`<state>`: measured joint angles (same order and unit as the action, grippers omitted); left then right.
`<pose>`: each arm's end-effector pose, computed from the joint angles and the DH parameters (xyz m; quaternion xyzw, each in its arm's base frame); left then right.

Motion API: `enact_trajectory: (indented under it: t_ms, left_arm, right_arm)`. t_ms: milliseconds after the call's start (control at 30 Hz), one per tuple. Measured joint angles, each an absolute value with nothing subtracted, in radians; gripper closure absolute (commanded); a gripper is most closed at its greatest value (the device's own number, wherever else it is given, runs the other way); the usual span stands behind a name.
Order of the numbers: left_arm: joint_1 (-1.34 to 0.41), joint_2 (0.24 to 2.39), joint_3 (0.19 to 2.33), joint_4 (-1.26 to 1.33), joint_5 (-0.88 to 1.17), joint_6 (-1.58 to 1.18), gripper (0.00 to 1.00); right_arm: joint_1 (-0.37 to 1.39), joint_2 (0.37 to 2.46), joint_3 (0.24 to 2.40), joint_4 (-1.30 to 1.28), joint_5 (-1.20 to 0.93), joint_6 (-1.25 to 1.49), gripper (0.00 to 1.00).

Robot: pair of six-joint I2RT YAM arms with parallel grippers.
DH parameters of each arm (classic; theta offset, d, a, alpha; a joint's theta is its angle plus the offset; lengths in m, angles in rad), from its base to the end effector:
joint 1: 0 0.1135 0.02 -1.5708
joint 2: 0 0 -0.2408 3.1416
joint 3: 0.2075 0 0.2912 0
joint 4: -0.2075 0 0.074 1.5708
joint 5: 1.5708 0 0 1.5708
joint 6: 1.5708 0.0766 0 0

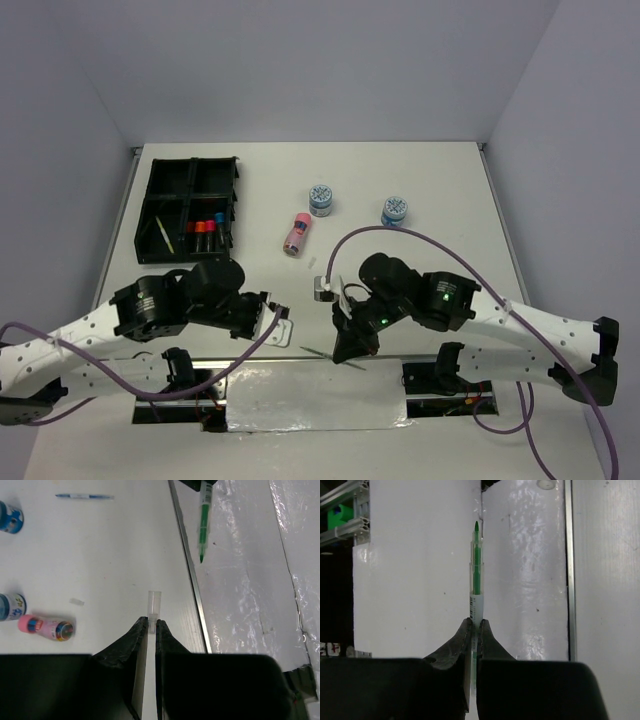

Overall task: Sort the stationery into containers
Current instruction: Close the pen cap on the pen.

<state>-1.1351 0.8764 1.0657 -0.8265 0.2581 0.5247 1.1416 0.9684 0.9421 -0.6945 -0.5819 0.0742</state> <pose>0.0893 -0.2381 0.3230 0.6925 0.5550 -0.2437 0.3911 0.0756 0.2664 0.2733 -0.5458 0.6912 0.4401 0.1750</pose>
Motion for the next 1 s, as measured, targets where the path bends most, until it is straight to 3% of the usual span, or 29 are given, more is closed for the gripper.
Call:
enact_trajectory:
  t_ms: [667, 1000]
  left_arm:
    - [-1.151, 0.669, 0.867, -0.714, 0.212, 0.819, 1.00]
    - [-1.151, 0.685, 0.862, -0.682, 0.210, 0.840, 1.00]
  right_arm:
    - [1.019, 1.016, 0.894, -0.586, -0.853, 0.245, 1.00]
    - [0.981, 1.071, 0.875, -0.501, -0.904, 0.318, 1.00]
